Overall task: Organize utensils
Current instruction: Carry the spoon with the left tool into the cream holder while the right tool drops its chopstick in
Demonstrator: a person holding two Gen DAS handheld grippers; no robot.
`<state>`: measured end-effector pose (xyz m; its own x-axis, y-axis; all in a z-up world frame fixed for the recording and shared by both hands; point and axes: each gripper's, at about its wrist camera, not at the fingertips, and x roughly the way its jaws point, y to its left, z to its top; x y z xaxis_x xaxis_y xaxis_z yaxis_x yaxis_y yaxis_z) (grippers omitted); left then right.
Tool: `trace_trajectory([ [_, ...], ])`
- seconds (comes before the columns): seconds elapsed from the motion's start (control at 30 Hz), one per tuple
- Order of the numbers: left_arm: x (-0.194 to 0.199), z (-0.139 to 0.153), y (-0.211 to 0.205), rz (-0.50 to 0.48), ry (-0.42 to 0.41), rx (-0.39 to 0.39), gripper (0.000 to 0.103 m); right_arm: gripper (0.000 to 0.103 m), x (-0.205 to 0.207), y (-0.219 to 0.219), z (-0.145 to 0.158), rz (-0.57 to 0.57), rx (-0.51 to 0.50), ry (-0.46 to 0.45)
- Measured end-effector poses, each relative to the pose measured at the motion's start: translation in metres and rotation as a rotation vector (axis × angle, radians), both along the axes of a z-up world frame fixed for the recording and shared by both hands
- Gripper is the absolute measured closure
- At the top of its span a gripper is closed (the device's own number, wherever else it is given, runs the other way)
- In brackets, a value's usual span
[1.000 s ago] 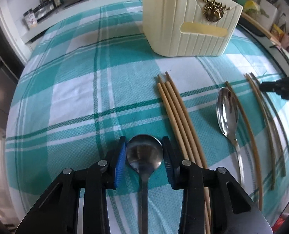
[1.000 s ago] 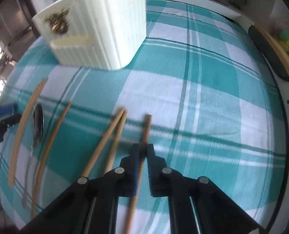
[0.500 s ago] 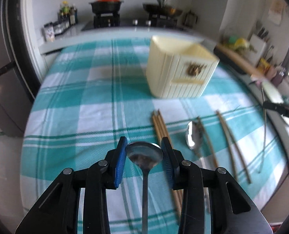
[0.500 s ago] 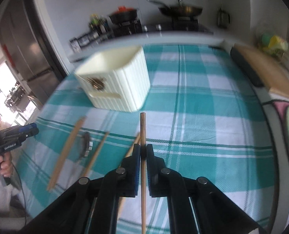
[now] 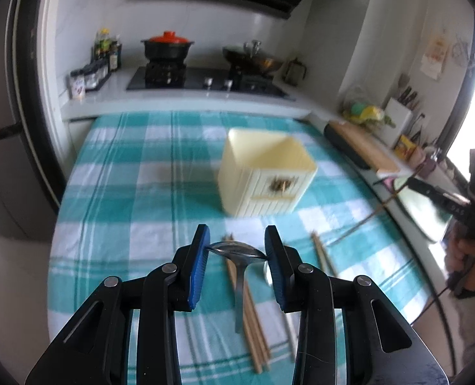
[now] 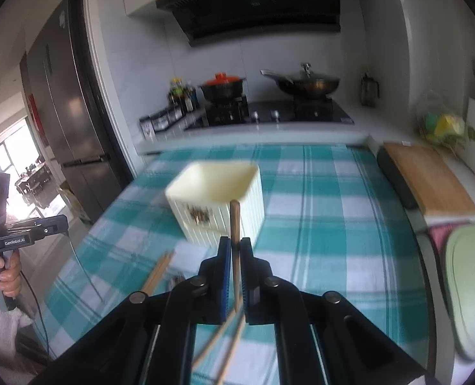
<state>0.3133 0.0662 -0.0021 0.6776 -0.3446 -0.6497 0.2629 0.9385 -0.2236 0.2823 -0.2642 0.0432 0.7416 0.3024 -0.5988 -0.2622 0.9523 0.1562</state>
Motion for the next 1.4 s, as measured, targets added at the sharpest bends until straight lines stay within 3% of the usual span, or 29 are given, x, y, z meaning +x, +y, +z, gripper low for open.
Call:
trace_trajectory([
  [0.23, 0.065, 0.096, -0.023, -0.003, -0.136, -0.018, 0.068, 0.097, 0.060, 0.026, 0.069, 0.019, 0.005, -0.130],
  [0.4, 0.114, 0.123, -0.053, 0.058, -0.249, -0.024, 0.068, 0.097, 0.101, 0.047, 0.088, 0.018, -0.014, -0.203],
  [0.53, 0.155, 0.096, -0.075, 0.094, -0.218, -0.037, 0.068, 0.097, 0.128, 0.066, 0.062, 0.027, -0.084, -0.216],
  [0.7, 0.196, 0.022, -0.095, 0.075, -0.021, -0.014, 0.068, 0.097, 0.165, 0.069, 0.000, 0.045, -0.069, -0.019],
  [0.83, 0.212, -0.028, -0.103, 0.065, 0.101, 0.023, 0.067, 0.095, 0.185, 0.068, -0.031, 0.045, -0.059, 0.078],
  [0.9, 0.212, -0.040, -0.106, 0.081, 0.131, 0.036, 0.066, 0.091, 0.190, 0.066, -0.035, 0.038, -0.044, 0.081],
  [0.97, 0.212, -0.042, -0.105, 0.090, 0.148, 0.028, 0.050, 0.057, 0.186, 0.062, -0.031, 0.018, -0.021, 0.053],
  [1.0, 0.208, -0.038, -0.101, 0.095, 0.143, 0.017, 0.048, 0.052, 0.180, 0.058, -0.024, 0.002, -0.012, 0.021],
  [1.17, 0.175, -0.006, -0.083, 0.090, 0.091, 0.022, 0.029, 0.050, 0.140, 0.041, 0.007, -0.012, -0.025, -0.067],
  [1.27, 0.130, 0.008, -0.067, 0.071, 0.070, 0.107, 0.016, 0.045, 0.103, 0.025, 0.020, -0.011, -0.035, -0.086],
  [1.4, 0.062, -0.013, -0.048, 0.020, 0.116, 0.229, 0.010, 0.042, 0.041, -0.001, 0.011, 0.000, -0.086, -0.032],
])
